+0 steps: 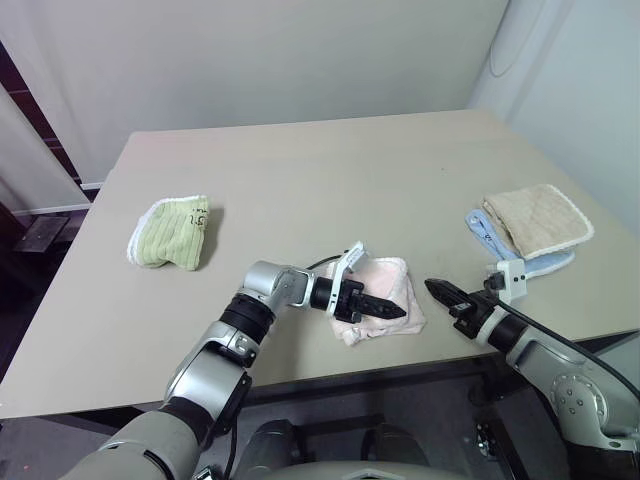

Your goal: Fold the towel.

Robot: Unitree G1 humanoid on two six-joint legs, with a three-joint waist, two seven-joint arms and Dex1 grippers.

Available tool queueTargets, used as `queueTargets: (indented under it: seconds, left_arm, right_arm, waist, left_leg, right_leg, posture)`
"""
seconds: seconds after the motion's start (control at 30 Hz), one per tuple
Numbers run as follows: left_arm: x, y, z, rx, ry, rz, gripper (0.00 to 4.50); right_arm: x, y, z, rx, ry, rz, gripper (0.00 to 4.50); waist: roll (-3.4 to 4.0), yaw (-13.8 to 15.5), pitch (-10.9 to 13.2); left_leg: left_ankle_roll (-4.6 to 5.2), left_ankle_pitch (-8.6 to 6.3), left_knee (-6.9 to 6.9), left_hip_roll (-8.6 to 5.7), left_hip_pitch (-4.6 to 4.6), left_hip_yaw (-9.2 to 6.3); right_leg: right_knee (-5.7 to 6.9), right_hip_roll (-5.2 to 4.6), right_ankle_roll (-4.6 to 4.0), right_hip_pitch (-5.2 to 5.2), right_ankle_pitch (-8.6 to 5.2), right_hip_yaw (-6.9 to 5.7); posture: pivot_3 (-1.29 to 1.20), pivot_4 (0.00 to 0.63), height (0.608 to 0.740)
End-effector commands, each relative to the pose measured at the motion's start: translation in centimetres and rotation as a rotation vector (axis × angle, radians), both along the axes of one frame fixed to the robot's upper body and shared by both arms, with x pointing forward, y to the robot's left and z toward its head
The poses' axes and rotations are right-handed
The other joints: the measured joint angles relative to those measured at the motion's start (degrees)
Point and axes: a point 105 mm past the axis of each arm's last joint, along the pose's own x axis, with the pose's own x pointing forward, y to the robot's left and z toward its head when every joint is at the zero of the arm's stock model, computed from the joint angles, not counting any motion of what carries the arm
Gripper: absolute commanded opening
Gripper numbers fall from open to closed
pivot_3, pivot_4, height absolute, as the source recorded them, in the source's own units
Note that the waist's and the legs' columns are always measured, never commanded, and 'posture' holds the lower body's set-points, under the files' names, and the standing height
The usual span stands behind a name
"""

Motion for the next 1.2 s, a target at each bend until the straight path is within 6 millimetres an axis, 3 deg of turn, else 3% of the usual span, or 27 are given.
queueTargets:
  seconds: [0.03, 0.23, 0.3, 0.4, 0.57, 0.77, 1.0, 1.07, 1.2]
  left_arm:
    - [0.2, -0.1, 1.7, -0.058, -0.014, -0.022, 1.44]
    - [-0.9, 0.2, 2.6, -0.101, -0.059, -0.096, 3.65]
    - [-0.2, 0.4, 4.0, -0.157, -0.125, -0.047, 4.41]
    - [1.0, 1.1, 6.3, -0.227, -0.286, 0.038, 4.41]
    - [2.8, 3.8, 8.2, -0.269, -0.641, 0.204, 4.41]
    - [3.4, 7.8, 7.9, -0.175, -0.76, 0.32, 2.42]
    - [3.7, 9.5, 7.0, -0.085, -0.84, 0.384, 0.02]
    - [3.3, 9.7, 6.2, -0.091, -0.83, 0.379, 0.02]
    - [1.7, 8.7, 4.1, -0.135, -0.864, 0.308, 0.02]
  right_arm:
    - [0.1, -0.2, 1.4, -0.011, -0.068, -0.014, 0.0]
    - [0.3, -0.5, 1.5, -0.008, -0.07, -0.029, 0.0]
    - [0.5, -0.9, 2.0, 0.045, -0.078, -0.044, 0.0]
    - [0.8, -1.2, 3.3, 0.045, -0.136, -0.046, 0.0]
    - [0.3, 0.4, 5.5, 0.022, -0.229, 0.073, 0.0]
    - [0.3, 2.5, 7.1, -0.01, -0.312, 0.202, 0.0]
    - [0.5, 5.2, 7.8, -0.018, -0.355, 0.357, 0.0]
    - [0.5, 6.3, 7.7, -0.014, -0.347, 0.413, 0.0]
    - [1.1, 7.2, 4.4, -0.102, -0.234, 0.476, 0.0]
  waist:
    - [0.01, -0.01, 0.0]
    - [0.01, -0.03, -0.01]
    - [0.01, 0.01, -0.01]
    - [0.01, 0.0, -0.01]
    - [0.13, 0.01, -0.08]
    - [0.11, -0.03, -0.07]
    - [0.09, 0.02, -0.06]
    - [0.11, 0.0, -0.07]
    - [0.1, 0.14, -0.08]
  left_leg:
    - [0.0, 0.0, 0.0, 0.0, 0.0, 0.0]
    - [0.0, 0.0, 0.0, 0.0, 0.0, 0.0]
    - [0.0, 0.0, 0.0, 0.0, 0.0, 0.0]
    - [0.0, 0.0, 0.01, 0.01, 0.0, 0.0]
    - [0.0, 0.0, -0.01, 0.01, 0.03, 0.0]
    - [0.0, 0.01, 0.01, 0.01, 0.09, 0.02]
    - [0.02, 0.01, 0.05, -0.01, 0.08, 0.02]
    - [0.02, 0.01, 0.05, 0.0, 0.09, 0.02]
    - [0.01, 0.01, 0.05, 0.0, 0.15, 0.05]
  right_leg:
    - [0.01, 0.01, 0.0, -0.01, 0.0, 0.0]
    - [0.01, 0.01, -0.01, 0.0, 0.0, 0.0]
    - [0.01, 0.01, -0.01, -0.01, 0.0, 0.01]
    - [0.03, -0.01, -0.01, 0.0, 0.0, 0.01]
    - [0.05, 0.01, 0.01, 0.01, 0.01, 0.03]
    - [0.07, 0.05, 0.12, 0.06, 0.08, 0.02]
    - [0.05, 0.02, 0.15, 0.11, 0.1, 0.0]
    - [0.07, 0.04, 0.15, 0.1, 0.1, -0.01]
    - [0.08, 0.04, 0.15, 0.14, 0.1, -0.01]
  posture:
    - [0.0, 0.0, 0.72]
    - [0.0, 0.0, 0.72]
    - [0.0, 0.0, 0.72]
    - [0.0, 0.0, 0.72]
    - [0.0, 0.0, 0.72]
    - [0.0, 0.0, 0.72]
    - [0.0, 0.0, 0.72]
    - [0.0, 0.0, 0.72]
    - [0.0, 0.0, 0.72]
